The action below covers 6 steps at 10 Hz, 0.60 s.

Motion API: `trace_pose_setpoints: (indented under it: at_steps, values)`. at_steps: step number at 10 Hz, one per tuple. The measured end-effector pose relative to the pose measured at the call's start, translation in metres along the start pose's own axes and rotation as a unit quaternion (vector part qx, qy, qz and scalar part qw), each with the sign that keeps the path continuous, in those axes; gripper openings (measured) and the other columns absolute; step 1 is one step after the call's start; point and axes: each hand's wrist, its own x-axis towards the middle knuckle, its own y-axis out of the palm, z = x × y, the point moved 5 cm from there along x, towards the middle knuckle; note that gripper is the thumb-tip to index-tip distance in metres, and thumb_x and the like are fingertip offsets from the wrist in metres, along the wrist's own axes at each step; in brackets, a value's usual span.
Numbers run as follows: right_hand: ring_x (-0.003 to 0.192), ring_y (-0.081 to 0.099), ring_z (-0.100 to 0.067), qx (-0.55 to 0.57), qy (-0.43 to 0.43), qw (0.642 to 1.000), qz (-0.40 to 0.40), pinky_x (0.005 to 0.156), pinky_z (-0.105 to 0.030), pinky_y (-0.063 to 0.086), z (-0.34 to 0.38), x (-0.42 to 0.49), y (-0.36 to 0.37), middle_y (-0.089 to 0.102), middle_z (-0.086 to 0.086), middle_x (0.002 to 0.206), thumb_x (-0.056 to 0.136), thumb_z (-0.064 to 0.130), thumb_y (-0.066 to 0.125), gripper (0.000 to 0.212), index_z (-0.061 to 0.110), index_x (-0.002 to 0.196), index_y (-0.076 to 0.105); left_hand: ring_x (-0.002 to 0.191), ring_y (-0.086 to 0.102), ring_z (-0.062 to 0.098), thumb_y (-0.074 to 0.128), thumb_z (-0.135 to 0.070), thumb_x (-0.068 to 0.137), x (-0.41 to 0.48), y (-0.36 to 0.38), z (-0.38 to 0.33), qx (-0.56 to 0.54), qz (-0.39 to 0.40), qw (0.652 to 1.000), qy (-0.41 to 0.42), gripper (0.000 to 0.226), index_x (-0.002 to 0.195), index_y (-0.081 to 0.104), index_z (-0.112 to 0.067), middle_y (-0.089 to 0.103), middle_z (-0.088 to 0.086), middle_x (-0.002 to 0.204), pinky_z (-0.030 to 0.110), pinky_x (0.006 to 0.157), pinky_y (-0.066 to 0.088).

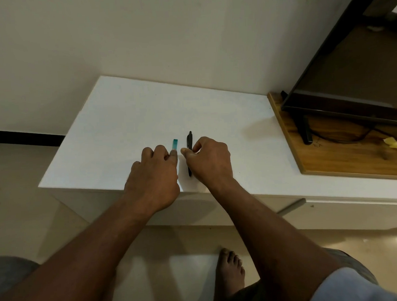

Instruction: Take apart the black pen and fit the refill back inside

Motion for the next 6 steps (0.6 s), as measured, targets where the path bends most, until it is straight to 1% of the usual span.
trace_pose_setpoints:
  at_steps: [1, 2, 3, 4, 5, 6]
  values:
    - [0.065, 0.052, -0.006, 0.000, -0.005, 1.000, 0.009, 0.054, -0.019, 0.034, 0.001, 0.000, 0.000, 0.060, 0.008, 0.072, 0.092, 0.046, 0.073, 0.030, 0.017, 0.091, 0.068, 0.117, 0.044, 0.026, 0.058, -0.037, 0.095, -0.001, 0.000, -0.002, 0.005, 0.000, 1.000, -0.001, 0.072, 0.158, 0.029, -0.017, 0.048, 0.005, 0.136, 0.037, 0.083, 0.050]
    - [0.078, 0.058, -0.015, 0.006, -0.012, 1.000, 0.014, 0.060, -0.026, 0.040, 0.004, -0.002, -0.003, 0.063, 0.004, 0.083, 0.092, 0.047, 0.073, 0.033, 0.015, 0.101, 0.068, 0.120, 0.044, 0.027, 0.059, -0.036, 0.095, -0.001, 0.000, -0.001, 0.003, -0.003, 1.000, -0.009, 0.077, 0.160, 0.022, -0.015, 0.046, 0.007, 0.140, 0.036, 0.082, 0.048]
    - [0.085, 0.062, -0.018, 0.006, -0.019, 1.000, 0.016, 0.066, -0.028, 0.045, 0.006, -0.008, -0.006, 0.066, 0.000, 0.090, 0.093, 0.046, 0.072, 0.037, 0.014, 0.109, 0.066, 0.124, 0.044, 0.029, 0.058, -0.038, 0.097, -0.004, 0.000, 0.000, -0.016, -0.003, 0.999, -0.028, 0.080, 0.161, 0.017, -0.012, 0.046, 0.009, 0.144, 0.038, 0.084, 0.049]
    - [0.095, 0.068, -0.024, 0.012, -0.010, 1.000, 0.021, 0.081, -0.037, 0.056, 0.003, -0.020, -0.011, 0.072, -0.006, 0.102, 0.094, 0.046, 0.071, 0.043, 0.013, 0.120, 0.064, 0.127, 0.043, 0.030, 0.057, -0.040, 0.098, -0.015, -0.001, 0.003, -0.038, -0.005, 0.998, -0.051, 0.081, 0.161, 0.015, -0.010, 0.046, 0.011, 0.146, 0.040, 0.088, 0.051]
    - [0.096, 0.068, -0.024, 0.032, -0.005, 0.999, 0.021, 0.083, -0.038, 0.057, -0.003, -0.035, -0.018, 0.071, -0.007, 0.103, 0.093, 0.047, 0.072, 0.045, 0.013, 0.122, 0.062, 0.129, 0.043, 0.030, 0.057, -0.039, 0.098, -0.027, -0.003, 0.005, -0.056, -0.021, 0.996, -0.060, 0.080, 0.160, 0.015, -0.010, 0.046, 0.012, 0.147, 0.040, 0.091, 0.051]
    - [0.098, 0.068, -0.025, 0.009, -0.012, 0.999, 0.039, 0.081, -0.035, 0.054, -0.007, -0.065, -0.030, 0.072, -0.008, 0.105, 0.094, 0.046, 0.071, 0.046, 0.014, 0.124, 0.060, 0.131, 0.042, 0.030, 0.053, -0.038, 0.101, -0.046, -0.007, 0.002, -0.117, -0.012, 0.992, -0.051, 0.078, 0.162, 0.010, -0.012, 0.044, 0.012, 0.150, 0.042, 0.096, 0.049]
